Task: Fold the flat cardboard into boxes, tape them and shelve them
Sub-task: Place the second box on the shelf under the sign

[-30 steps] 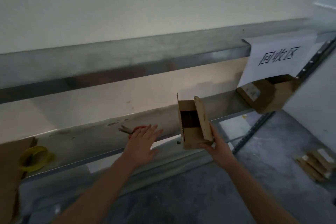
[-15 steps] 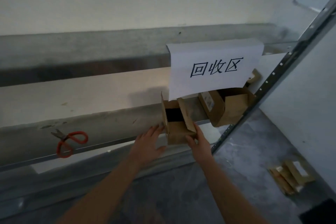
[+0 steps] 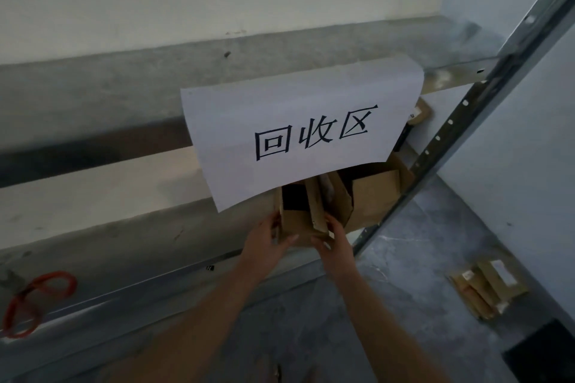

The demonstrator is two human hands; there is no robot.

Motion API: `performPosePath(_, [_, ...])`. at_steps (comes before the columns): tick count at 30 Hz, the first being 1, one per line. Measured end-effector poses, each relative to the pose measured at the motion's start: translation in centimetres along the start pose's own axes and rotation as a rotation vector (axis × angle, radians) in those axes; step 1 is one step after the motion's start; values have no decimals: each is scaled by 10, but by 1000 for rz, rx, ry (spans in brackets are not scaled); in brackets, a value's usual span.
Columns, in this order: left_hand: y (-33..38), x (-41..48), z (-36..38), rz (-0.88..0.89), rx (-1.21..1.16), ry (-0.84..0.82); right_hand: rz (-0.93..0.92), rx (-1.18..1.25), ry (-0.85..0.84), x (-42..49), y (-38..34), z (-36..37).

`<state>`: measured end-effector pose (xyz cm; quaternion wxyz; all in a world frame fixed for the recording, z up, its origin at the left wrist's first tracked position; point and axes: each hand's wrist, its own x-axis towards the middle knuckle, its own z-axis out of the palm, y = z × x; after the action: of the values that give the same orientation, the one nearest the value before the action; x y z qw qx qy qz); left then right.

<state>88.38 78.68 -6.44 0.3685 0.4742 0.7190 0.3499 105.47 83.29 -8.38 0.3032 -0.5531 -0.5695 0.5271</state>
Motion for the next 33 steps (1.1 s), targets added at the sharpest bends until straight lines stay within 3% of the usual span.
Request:
performPosePath(5, [-6, 11, 19, -145, -149, 156, 1, -20, 13, 14, 9, 7])
performPosePath(10, [2, 6, 17, -151, -178, 136, 44, -46, -5, 10, 4, 3])
performPosePath(13, [-6, -18, 5, -121, 39, 87, 74, -97, -4, -16, 1, -1])
performPosePath(15, [-17, -35, -10, -74, 324, 36, 31, -246, -23, -39, -2, -6])
performPosePath(18, [-31, -54, -42, 84, 758, 13, -148, -442, -12, -61, -22, -7])
performPosePath(20, [-33, -64, -68, 177, 920, 27, -330, -600, 2, -67, -44, -3])
performPosePath(22, [-30, -75, -95, 246, 1005, 55, -489, -761, -22, -71, -66, 7])
performPosePath(25, [-30, -97, -135, 285, 1052, 79, -578, -928, -103, -85, -89, 39])
performPosePath(33, [-119, -221, -274, 104, 1134, 197, -701, -1004, -246, -178, -107, 220])
